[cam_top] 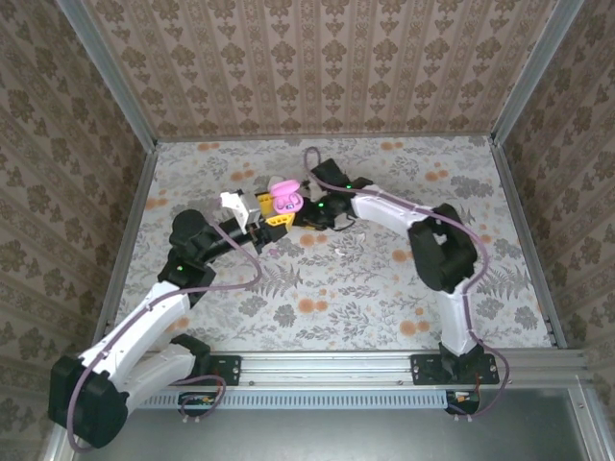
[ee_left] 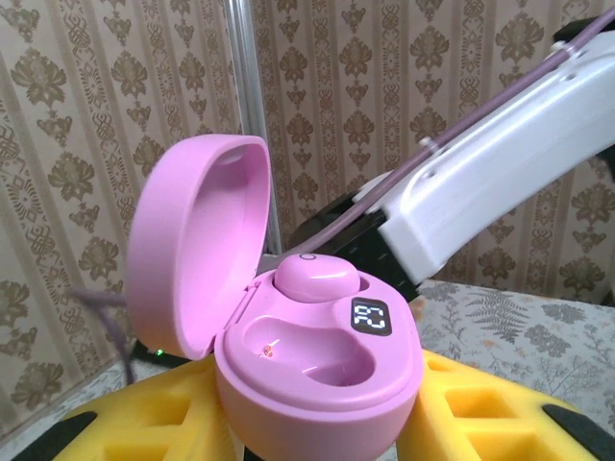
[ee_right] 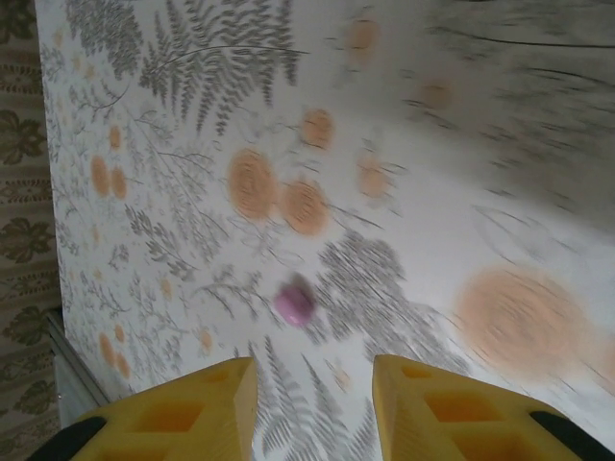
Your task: Insert the wireless bluetooth earbuds into the charging case
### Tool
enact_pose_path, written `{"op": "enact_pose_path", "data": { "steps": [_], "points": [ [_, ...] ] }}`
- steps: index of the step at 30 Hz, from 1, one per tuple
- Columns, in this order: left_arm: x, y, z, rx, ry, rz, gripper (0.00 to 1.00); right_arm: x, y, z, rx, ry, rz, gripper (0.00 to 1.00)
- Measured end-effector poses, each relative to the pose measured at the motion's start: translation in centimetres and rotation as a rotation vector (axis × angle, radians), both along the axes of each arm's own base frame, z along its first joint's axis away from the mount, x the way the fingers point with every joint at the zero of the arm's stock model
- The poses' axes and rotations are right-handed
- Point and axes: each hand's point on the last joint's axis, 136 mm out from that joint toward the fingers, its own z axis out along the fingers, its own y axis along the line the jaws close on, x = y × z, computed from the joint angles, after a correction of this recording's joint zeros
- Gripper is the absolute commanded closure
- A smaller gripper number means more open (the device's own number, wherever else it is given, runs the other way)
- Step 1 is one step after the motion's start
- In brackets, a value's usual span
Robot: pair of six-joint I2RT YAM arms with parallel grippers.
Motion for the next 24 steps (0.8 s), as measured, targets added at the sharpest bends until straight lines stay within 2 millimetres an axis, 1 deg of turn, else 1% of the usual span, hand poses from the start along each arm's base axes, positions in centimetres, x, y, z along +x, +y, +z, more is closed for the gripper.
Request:
{"op": "enact_pose_path", "data": {
  "steps": [3, 5, 7, 10, 13, 16, 20, 24],
  "points": [
    [-0.3, 0.5, -0.1, 0.011, -0.004, 0.023, 0.59, 0.1, 3.2, -1.3, 0.01, 0.013, 0.053, 0.62],
    [-0.5, 0.8, 0.0, 0.016, -0.007, 0.034, 0.59, 0.1, 4.9, -2.2, -0.002, 0.025, 0.081, 0.62],
    [-0.6, 0.9, 0.0, 0.022, -0.011, 0.04, 0.59, -0.3, 6.3, -3.1, -0.023, 0.04, 0.107, 0.62],
    [-0.6, 1.0, -0.4, 0.036, -0.004, 0.043, 0.59, -1.3, 7.5, -4.0, -0.046, 0.06, 0.138, 0.62],
    [-0.6, 1.0, -0.6, 0.042, 0.004, 0.044, 0.59, -1.8, 8.2, -4.6, -0.097, 0.053, 0.162, 0.63],
    [-0.6, 1.0, -0.6, 0.043, 0.002, 0.044, 0.59, -1.5, 8.4, -4.8, -0.166, 0.017, 0.176, 0.64],
    [-0.6, 1.0, -0.6, 0.043, 0.002, 0.044, 0.59, -1.5, 7.8, -5.3, -0.253, -0.012, 0.187, 0.66],
    [-0.6, 1.0, -0.6, 0.043, 0.001, 0.044, 0.59, -2.2, 6.8, -6.2, -0.322, -0.007, 0.207, 0.69]
  ]
}}
